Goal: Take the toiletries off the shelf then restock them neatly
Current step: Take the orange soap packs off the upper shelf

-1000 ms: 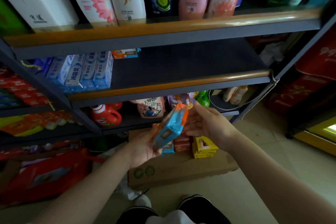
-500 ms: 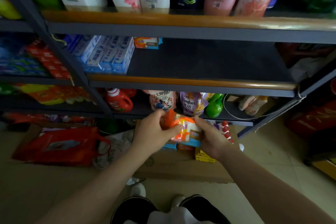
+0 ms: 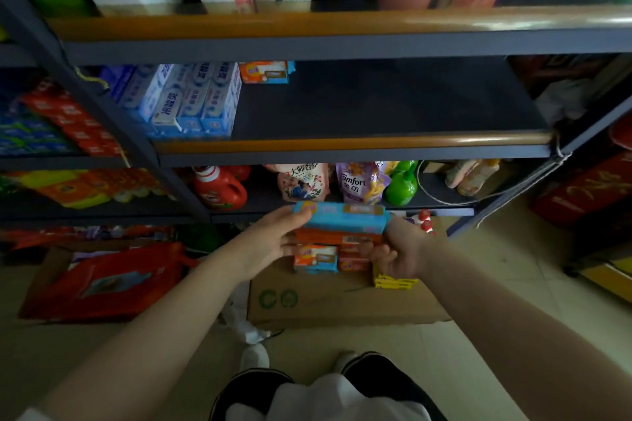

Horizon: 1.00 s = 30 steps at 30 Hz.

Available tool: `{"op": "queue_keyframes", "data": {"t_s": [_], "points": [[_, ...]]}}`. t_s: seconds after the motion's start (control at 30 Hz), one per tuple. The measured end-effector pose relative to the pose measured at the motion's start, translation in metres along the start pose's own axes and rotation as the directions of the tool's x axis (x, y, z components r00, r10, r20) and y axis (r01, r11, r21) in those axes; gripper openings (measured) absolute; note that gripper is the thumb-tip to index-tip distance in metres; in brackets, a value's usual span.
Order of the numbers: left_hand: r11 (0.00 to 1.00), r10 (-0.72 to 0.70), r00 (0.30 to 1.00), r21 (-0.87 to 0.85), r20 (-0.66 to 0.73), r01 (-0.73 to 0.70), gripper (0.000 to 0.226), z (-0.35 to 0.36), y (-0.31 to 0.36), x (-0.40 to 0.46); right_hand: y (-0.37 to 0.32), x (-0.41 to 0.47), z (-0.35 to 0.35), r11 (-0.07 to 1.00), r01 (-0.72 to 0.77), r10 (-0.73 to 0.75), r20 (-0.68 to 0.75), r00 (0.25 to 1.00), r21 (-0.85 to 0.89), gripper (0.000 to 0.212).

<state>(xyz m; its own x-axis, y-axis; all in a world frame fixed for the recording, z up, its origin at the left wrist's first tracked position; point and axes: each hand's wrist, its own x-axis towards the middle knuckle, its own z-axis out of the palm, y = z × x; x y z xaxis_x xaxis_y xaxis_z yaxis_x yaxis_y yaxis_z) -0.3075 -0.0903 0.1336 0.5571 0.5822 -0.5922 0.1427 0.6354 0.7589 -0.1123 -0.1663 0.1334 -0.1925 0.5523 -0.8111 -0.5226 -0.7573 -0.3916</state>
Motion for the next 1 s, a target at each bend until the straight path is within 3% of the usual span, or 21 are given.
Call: {"op": "queue_keyframes", "data": {"t_s": [0.1, 0.23, 0.33, 0.4, 0.47, 0.53, 0.63, 0.67, 0.7, 0.73, 0.77, 0.83, 0.9, 1.0], "points": [[0.989, -0.142, 0.99, 0.053, 0.019, 0.141, 0.036, -0.014, 0.002, 0.004, -0.004, 0.013, 0.009, 0.989, 0.002, -0.002, 0.001, 1.0, -0.145, 0.06], [0.922, -0.374, 0.923, -0.075, 0.086, 0.38, 0.05, -0.037, -0.007, 0.011, -0.008, 0.033, 0.016, 0.896, 0.033, -0.123, -0.176, 0.977, -0.443, 0.077], [0.932, -0.356, 0.934, -0.069, -0.002, 0.355, 0.037, -0.046, -0.023, 0.023, -0.004, 0.044, 0.017, 0.875, 0.105, -0.221, -0.198, 0.955, -0.473, 0.06], [0.96, -0.279, 0.955, -0.054, -0.103, 0.275, 0.025, -0.052, -0.036, 0.037, 0.0, 0.055, 0.013, 0.898, 0.176, -0.241, -0.114, 0.964, -0.404, 0.05], [0.983, -0.182, 0.973, -0.023, -0.141, 0.18, 0.013, -0.06, -0.05, 0.054, 0.008, 0.072, 0.006, 0.852, 0.2, -0.247, -0.036, 0.968, -0.485, 0.035], [0.988, -0.07, 0.992, 0.128, -0.108, 0.084, 0.023, -0.071, -0.062, 0.07, 0.017, 0.095, -0.005, 0.722, 0.204, -0.285, -0.016, 0.958, -0.661, 0.029], [0.914, 0.021, 0.997, 0.403, 0.075, -0.049, 0.036, -0.088, -0.073, 0.088, 0.022, 0.139, -0.02, 0.44, 0.251, -0.314, 0.113, 0.942, -0.862, 0.049], [0.782, 0.066, 0.989, 0.608, 0.134, -0.135, 0.042, -0.096, -0.076, 0.097, 0.022, 0.155, -0.024, 0.295, 0.245, -0.302, 0.153, 0.941, -0.923, 0.062], [0.568, 0.121, 0.974, 0.791, 0.19, -0.225, 0.049, -0.103, -0.08, 0.107, 0.025, 0.171, -0.028, 0.116, 0.205, -0.3, 0.163, 0.94, -0.972, 0.073], [0.374, 0.167, 0.957, 0.883, 0.235, -0.282, 0.055, -0.109, -0.085, 0.117, 0.028, 0.188, -0.032, -0.054, 0.134, -0.328, 0.145, 0.933, -0.989, 0.079], [0.285, 0.2, 0.952, 0.916, 0.23, -0.281, 0.058, -0.113, -0.086, 0.124, 0.032, 0.205, -0.036, -0.173, 0.049, -0.368, 0.111, 0.923, -0.984, 0.08], [0.289, 0.268, 0.953, 0.932, 0.142, -0.22, 0.053, -0.122, -0.087, 0.139, 0.043, 0.237, -0.045, -0.25, -0.079, -0.417, 0.034, 0.908, -0.965, 0.078], [0.288, 0.367, 0.925, 0.934, 0.096, -0.211, 0.042, -0.131, -0.084, 0.147, 0.056, 0.262, -0.055, -0.214, -0.13, -0.445, -0.022, 0.895, -0.968, 0.077], [0.245, 0.516, 0.85, 0.933, 0.104, -0.263, 0.03, -0.148, -0.078, 0.155, 0.075, 0.286, -0.068, -0.282, -0.182, -0.592, 0.021, 0.806, -0.942, 0.074]]}}
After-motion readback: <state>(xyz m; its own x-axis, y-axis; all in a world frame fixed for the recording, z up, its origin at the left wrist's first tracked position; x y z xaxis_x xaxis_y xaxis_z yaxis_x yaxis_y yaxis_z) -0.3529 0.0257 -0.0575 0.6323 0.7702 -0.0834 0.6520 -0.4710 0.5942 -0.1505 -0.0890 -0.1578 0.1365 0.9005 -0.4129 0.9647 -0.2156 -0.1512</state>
